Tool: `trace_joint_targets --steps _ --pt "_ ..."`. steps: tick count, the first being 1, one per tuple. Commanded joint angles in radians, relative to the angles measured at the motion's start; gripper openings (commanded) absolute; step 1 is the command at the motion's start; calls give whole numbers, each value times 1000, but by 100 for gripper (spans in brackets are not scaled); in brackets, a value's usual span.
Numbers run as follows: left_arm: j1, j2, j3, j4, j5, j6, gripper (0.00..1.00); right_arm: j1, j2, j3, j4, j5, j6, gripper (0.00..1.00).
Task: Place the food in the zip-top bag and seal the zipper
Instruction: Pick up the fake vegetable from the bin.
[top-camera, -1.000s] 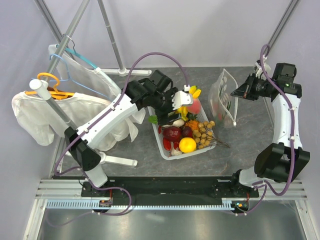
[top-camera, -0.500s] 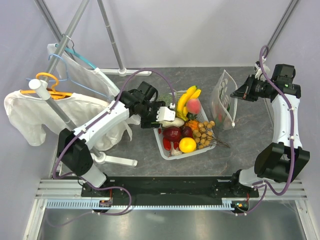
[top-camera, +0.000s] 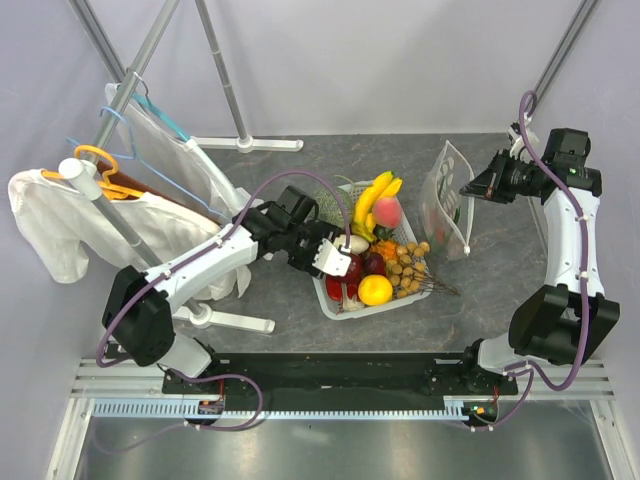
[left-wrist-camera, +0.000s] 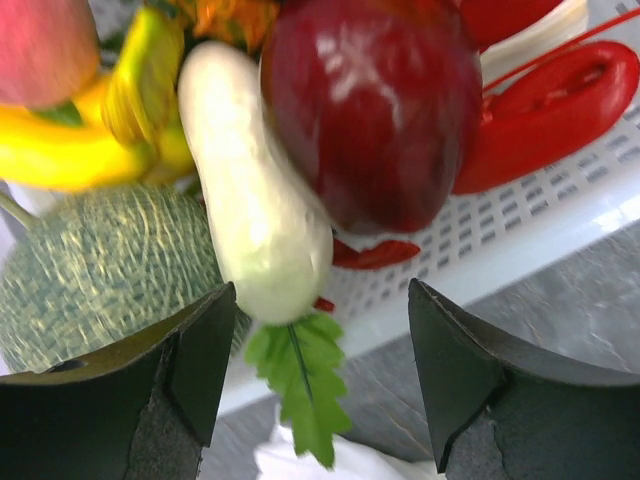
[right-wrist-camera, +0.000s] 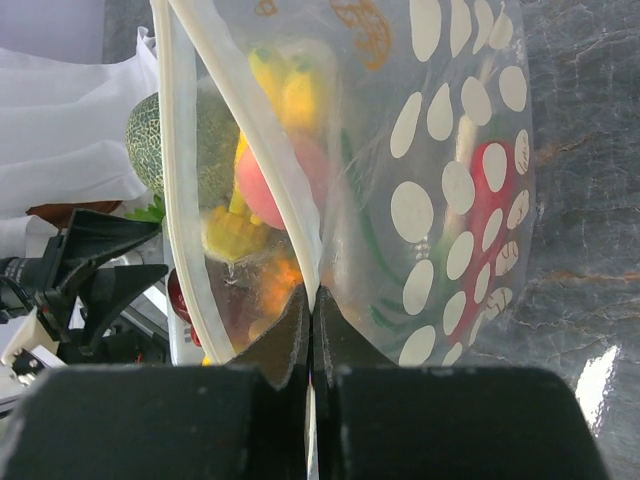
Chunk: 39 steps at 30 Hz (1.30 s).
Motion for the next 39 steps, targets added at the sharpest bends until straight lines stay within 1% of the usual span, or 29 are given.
trace_joint_targets --steps 1,4,6,11,13,15,17,21,26,29,30,32,33,36,39 --pt "-29 -36 -48 144 3 118 77 -2 1 7 -6 -37 -17 0" --pt "-41 -49 -105 216 -15 153 77 -2 0 8 -9 -34 -18 0" --pt "-41 -43 -127 236 -29 182 77 -3 4 10 -11 -39 -18 0" --pt "-45 -23 -197 380 -87 236 79 -2 14 15 -11 -51 -8 0" --pt "-49 -26 -223 438 -89 237 79 -3 14 16 -12 -51 -11 0" --pt "-49 -26 -237 463 -87 251 79 -2 14 15 -14 -50 -11 0" --pt "-49 -26 -277 538 -87 282 79 -3 14 15 -14 -51 -11 0" --pt "-48 -13 -321 610 -90 354 79 -3 17 21 -18 -51 -9 0" --pt "-48 -32 -317 595 -96 369 72 -2 15 36 -28 -47 -15 0" --pt "-48 -74 -308 541 -89 377 64 -2 20 38 -28 -51 -17 0" --pt "-48 -104 -306 508 -78 383 60 -2 20 35 -29 -53 -17 0" --pt "-49 -135 -311 478 -72 397 56 -2 18 31 -29 -54 -20 0" --pt "-49 -163 -317 462 -73 412 53 -2 18 25 -28 -54 -23 0" --pt "-49 -192 -308 435 -95 418 46 -3 12 16 -26 -56 -23 0" --pt "-49 -218 -283 393 -104 418 44 -3 14 8 -26 -57 -24 0"
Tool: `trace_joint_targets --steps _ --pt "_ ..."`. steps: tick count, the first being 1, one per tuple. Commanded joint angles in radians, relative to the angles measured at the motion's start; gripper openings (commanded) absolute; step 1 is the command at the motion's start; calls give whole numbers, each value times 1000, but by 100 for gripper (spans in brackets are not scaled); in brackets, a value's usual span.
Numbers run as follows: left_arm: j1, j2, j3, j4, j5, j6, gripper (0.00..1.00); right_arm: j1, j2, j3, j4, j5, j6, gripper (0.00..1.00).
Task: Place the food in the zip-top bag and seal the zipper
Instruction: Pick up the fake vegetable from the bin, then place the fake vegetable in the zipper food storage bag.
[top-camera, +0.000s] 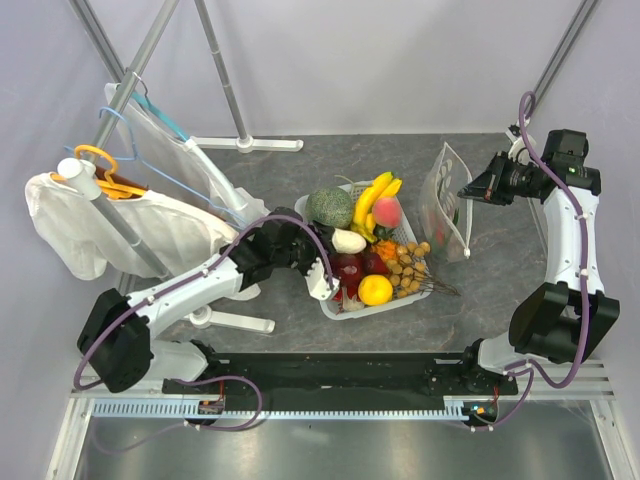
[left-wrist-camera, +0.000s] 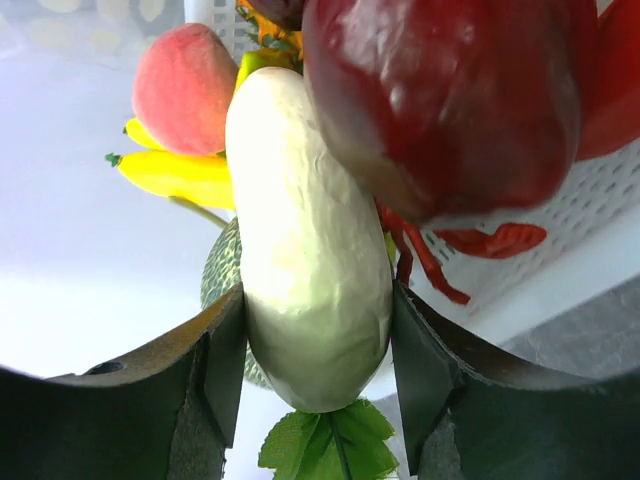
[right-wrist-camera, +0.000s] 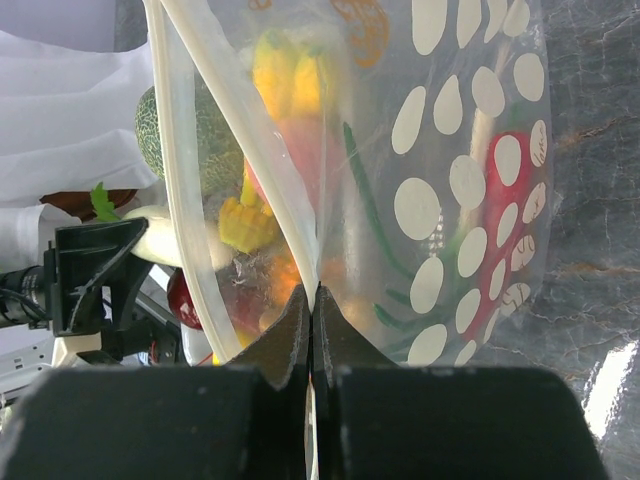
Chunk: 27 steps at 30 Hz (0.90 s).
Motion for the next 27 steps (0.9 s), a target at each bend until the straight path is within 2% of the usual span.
trace_joint_targets --steps 1,8,17,20,22,23,25,26,27 --pt "-1 -59 33 -71 -13 51 44 -2 4 9 5 -29 -21 0" --pt "-37 -83 112 -86 7 28 44 -2 4 -18 24 -21 -21 0" --pt "-150 22 352 -77 14 -183 45 7 -4 -61 45 -60 -3 0" --pt "-190 91 491 -126 22 -358 45 23 -8 -75 67 -74 19 0" --pt "-218 170 650 -231 17 -545 44 39 -12 -78 82 -77 26 0" --pt "-239 207 779 -284 22 -693 42 46 -13 -81 93 -74 34 0" --pt "-258 314 917 -428 28 -859 38 63 -21 -89 105 -60 55 0" --pt "-258 348 1050 -466 46 -1050 37 66 -24 -91 120 -57 63 0" --pt "-258 380 1114 -511 63 -1137 36 75 -27 -92 129 -52 71 0"
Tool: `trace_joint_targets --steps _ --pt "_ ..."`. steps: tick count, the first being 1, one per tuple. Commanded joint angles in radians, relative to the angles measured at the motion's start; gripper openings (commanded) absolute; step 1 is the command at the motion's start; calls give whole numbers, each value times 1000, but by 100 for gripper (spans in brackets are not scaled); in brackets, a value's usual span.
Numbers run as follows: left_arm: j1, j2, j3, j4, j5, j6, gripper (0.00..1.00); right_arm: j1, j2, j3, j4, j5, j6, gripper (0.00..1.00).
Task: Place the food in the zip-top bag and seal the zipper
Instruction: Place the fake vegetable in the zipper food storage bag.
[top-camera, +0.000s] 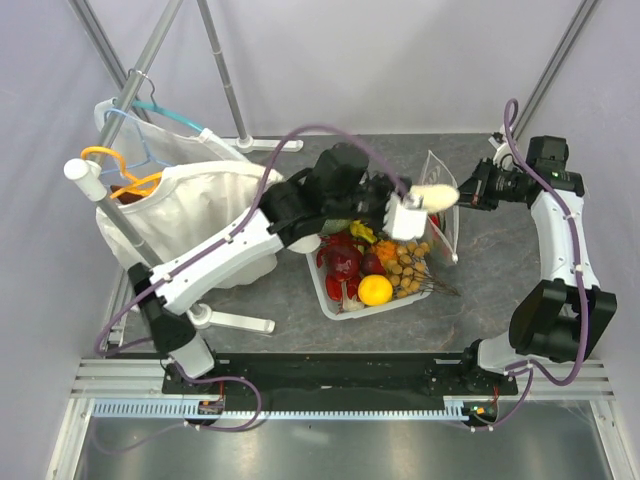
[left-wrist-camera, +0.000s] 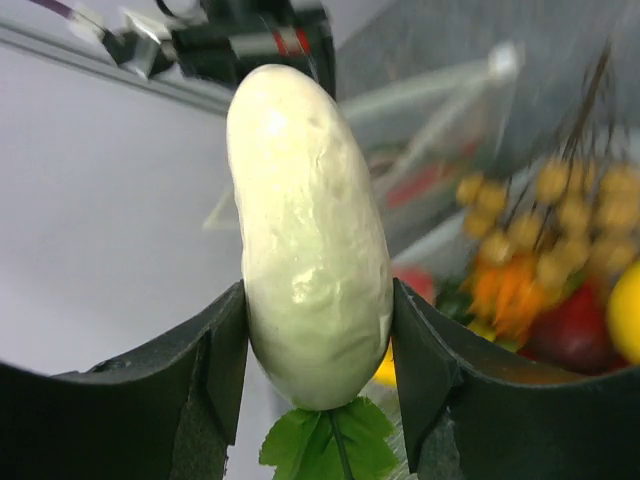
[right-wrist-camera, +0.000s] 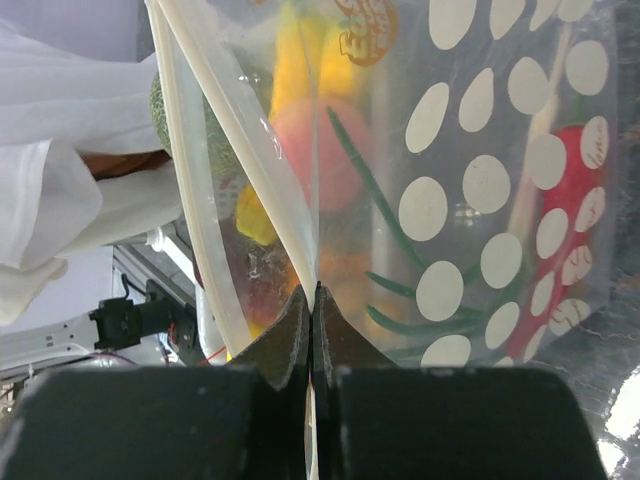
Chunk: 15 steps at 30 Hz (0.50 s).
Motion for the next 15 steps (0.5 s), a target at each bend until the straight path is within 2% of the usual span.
trace_joint_targets --steps 1,2,3,4,5,7,8,11,15 --pt "-24 182 366 -322 86 -642 36 28 -37 -13 78 8 48 0" --pt "-25 206 448 -346 129 -799 36 30 -45 -25 106 19 76 0" --pt "-24 224 472 -360 138 -890 36 33 -53 -34 123 34 91 0" --pt "-19 237 481 -370 156 -970 35 33 -74 -45 143 68 111 0" --pt "-7 250 475 -377 211 -1119 35 33 -86 -68 184 86 129 0" --pt "11 260 457 -377 241 -1287 34 36 -132 -106 232 132 185 0" --pt "18 270 434 -375 246 -1435 31 36 -148 -119 274 145 200 0" --pt "27 231 330 -305 211 -1590 29 37 -191 -159 331 163 249 0" --pt "28 250 354 -288 200 -1662 29 45 -198 -179 342 152 260 0"
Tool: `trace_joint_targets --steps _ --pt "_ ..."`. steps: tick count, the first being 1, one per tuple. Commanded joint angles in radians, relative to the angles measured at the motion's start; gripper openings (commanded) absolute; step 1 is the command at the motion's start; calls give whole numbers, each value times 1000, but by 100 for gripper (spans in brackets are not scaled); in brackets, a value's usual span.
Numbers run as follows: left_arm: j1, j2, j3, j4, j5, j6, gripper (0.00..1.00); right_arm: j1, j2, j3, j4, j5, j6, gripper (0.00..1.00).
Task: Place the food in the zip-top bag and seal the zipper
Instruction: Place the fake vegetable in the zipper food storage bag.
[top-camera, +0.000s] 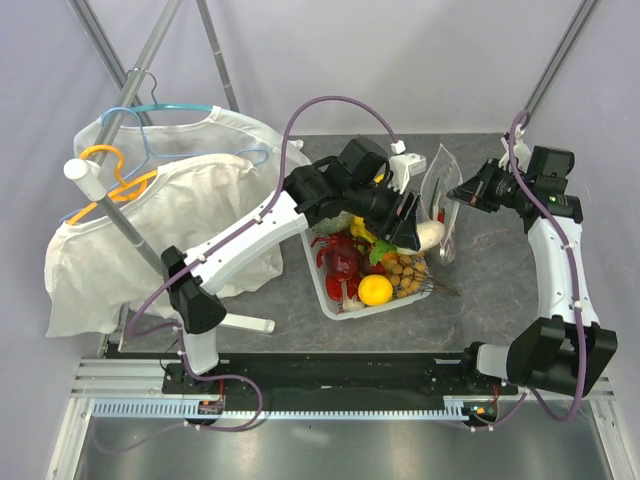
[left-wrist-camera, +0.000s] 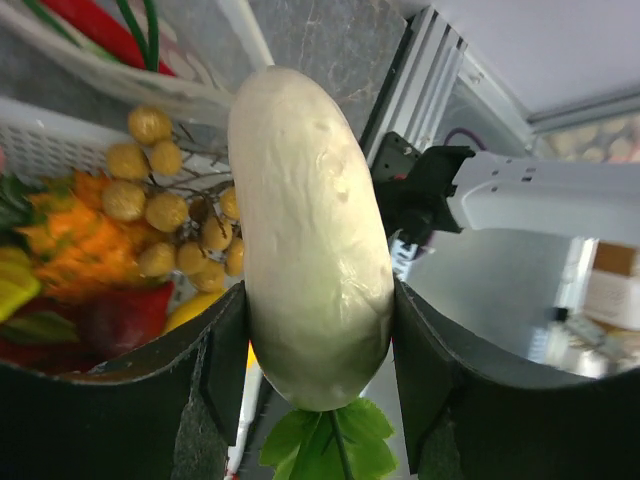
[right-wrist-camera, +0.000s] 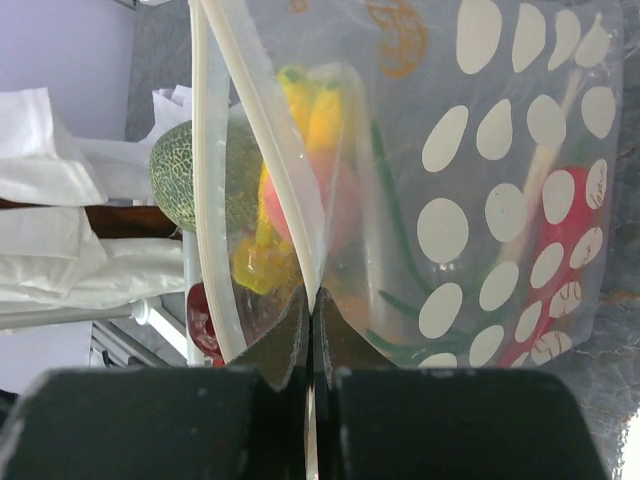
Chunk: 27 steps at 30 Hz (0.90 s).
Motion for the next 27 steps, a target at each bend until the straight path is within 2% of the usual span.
trace_joint_targets --steps 1,9,16,22,24,25,26,27 --pt "2 3 25 32 5 -283 30 12 -24 -22 91 16 51 0" --pt "40 89 87 59 -149 -407 29 16 -28 -19 76 22 34 0" --pt "56 209 232 76 -207 -381 29 24 -27 -4 30 5 8 0" --pt "63 247 261 148 -300 -378 32 25 -28 -8 8 -7 -7 0" --pt "63 252 259 198 -321 -375 38 27 -27 -10 7 -13 -7 0" --pt "62 256 258 223 -330 -360 44 27 -27 -11 4 -14 -7 0" --pt "62 261 262 240 -330 -350 58 27 -22 -10 4 -14 -5 0" --pt "62 270 269 269 -325 -337 67 27 -18 -8 2 -13 -7 0"
